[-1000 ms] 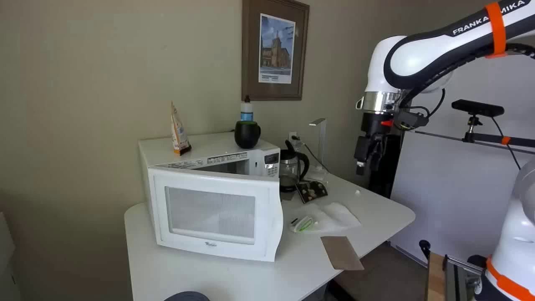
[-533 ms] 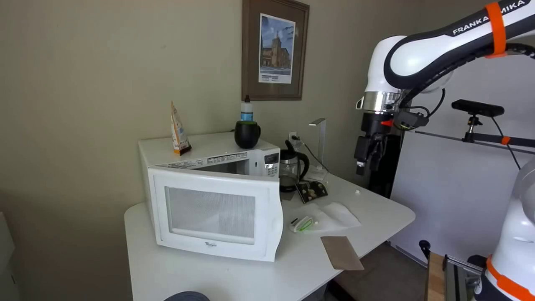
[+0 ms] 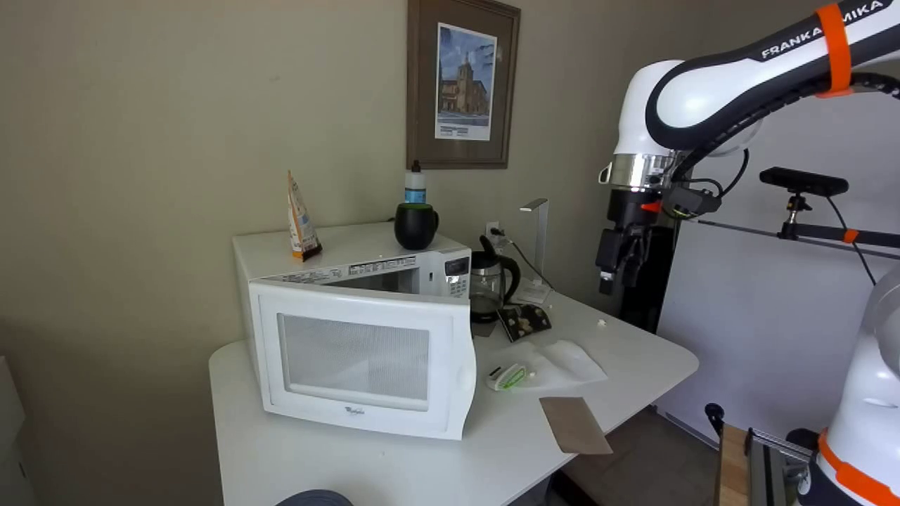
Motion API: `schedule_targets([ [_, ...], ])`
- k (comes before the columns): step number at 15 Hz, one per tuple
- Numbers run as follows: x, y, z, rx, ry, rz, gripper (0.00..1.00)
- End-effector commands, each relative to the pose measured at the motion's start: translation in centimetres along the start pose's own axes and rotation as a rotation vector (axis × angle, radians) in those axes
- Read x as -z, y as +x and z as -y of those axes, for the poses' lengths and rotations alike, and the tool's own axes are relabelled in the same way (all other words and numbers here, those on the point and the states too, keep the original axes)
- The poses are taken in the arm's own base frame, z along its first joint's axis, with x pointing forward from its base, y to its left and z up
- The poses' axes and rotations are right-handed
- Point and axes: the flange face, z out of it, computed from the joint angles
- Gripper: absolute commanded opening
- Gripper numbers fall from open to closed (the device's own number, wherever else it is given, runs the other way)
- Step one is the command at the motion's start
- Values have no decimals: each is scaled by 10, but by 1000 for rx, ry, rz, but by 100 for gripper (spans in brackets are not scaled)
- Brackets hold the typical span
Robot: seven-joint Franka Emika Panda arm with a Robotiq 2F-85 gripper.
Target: Open the door of the microwave wider
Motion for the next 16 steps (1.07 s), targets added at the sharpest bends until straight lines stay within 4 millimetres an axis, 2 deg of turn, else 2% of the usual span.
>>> schedule_targets([
  [1, 1, 0, 0, 0, 0, 1, 100],
  [13, 1, 0, 0, 0, 0, 1, 100],
  [16, -12, 11, 30, -6, 85, -5, 100],
])
